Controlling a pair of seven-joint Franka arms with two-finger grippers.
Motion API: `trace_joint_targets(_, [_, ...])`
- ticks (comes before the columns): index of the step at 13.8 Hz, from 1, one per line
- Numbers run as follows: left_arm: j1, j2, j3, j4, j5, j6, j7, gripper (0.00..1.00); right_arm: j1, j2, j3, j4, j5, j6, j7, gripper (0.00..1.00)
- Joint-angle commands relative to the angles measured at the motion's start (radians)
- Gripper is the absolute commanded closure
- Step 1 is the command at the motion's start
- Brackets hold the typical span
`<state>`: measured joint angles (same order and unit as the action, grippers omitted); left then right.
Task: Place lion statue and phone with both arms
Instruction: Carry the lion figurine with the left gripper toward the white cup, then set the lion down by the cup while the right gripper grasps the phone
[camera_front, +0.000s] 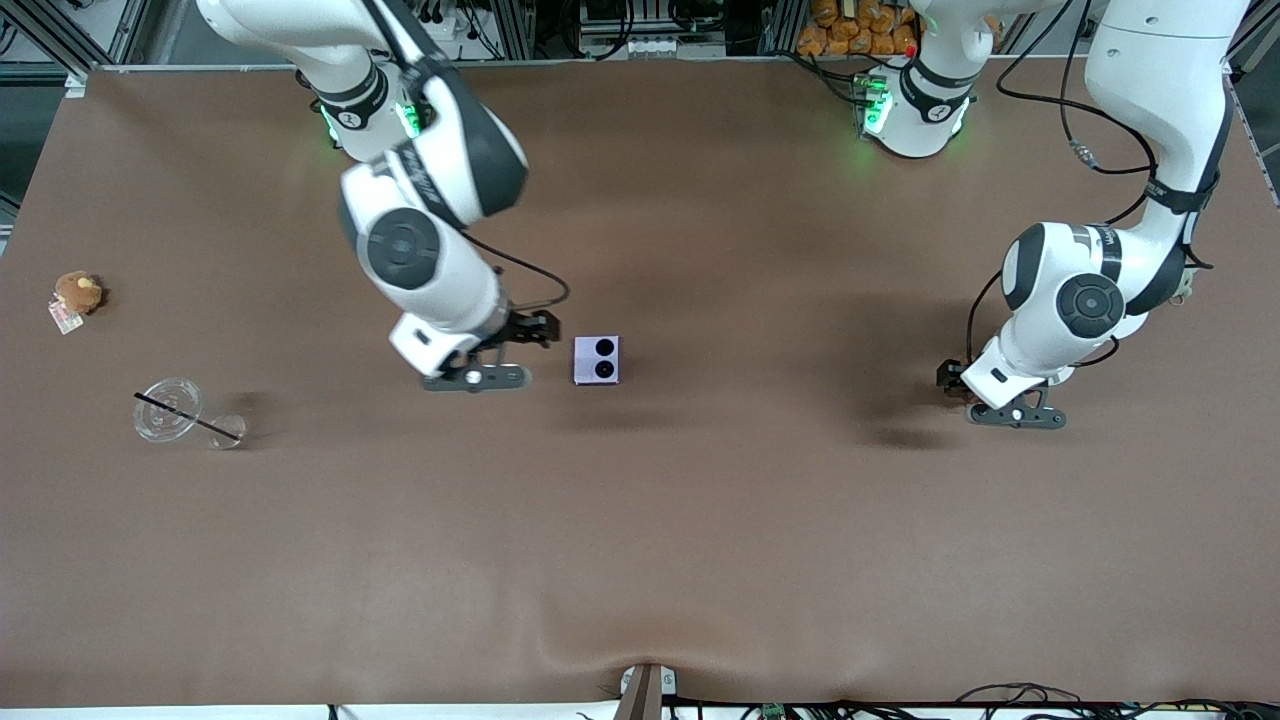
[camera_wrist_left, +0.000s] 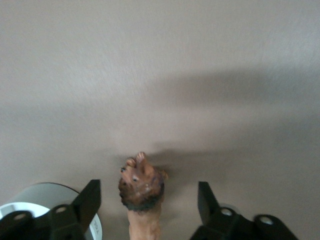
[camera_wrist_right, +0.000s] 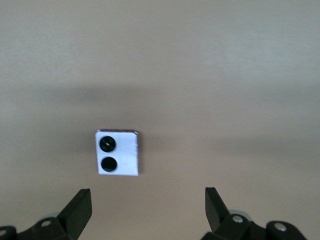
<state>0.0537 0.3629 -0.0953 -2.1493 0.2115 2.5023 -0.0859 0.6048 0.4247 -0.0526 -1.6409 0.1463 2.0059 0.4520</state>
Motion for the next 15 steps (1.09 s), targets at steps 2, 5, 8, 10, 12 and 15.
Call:
trace_joint_targets(2, [-0.002,-0.058,-0.02,0.127,0.011,-0.224,-0.005,0.0,0.045,0.084,-0.01,0.036,-0.002,0.076,0.007,0.0])
trace_joint_targets(5, [-0.002,-0.058,-0.052,0.277,0.003,-0.423,-0.003,0.0,0.085,0.135,-0.01,0.027,-0.004,0.137,0.005,0.0])
trace_joint_targets(8, [0.003,-0.058,-0.069,0.377,-0.018,-0.496,0.0,0.0,0.125,0.199,-0.01,0.026,0.005,0.206,0.02,0.0])
trace_joint_targets(10, [0.005,-0.059,-0.069,0.458,-0.076,-0.548,0.001,0.0,0.125,0.226,-0.009,0.026,0.013,0.22,0.034,0.0])
trace_joint_targets(12, [0.005,-0.064,-0.072,0.549,-0.096,-0.621,0.003,0.0,0.119,0.236,-0.009,0.013,0.034,0.225,0.053,0.0])
trace_joint_targets(15, [0.0,-0.093,-0.083,0.647,-0.155,-0.752,-0.002,0.0,0.121,0.255,-0.01,0.009,0.076,0.251,0.057,0.0])
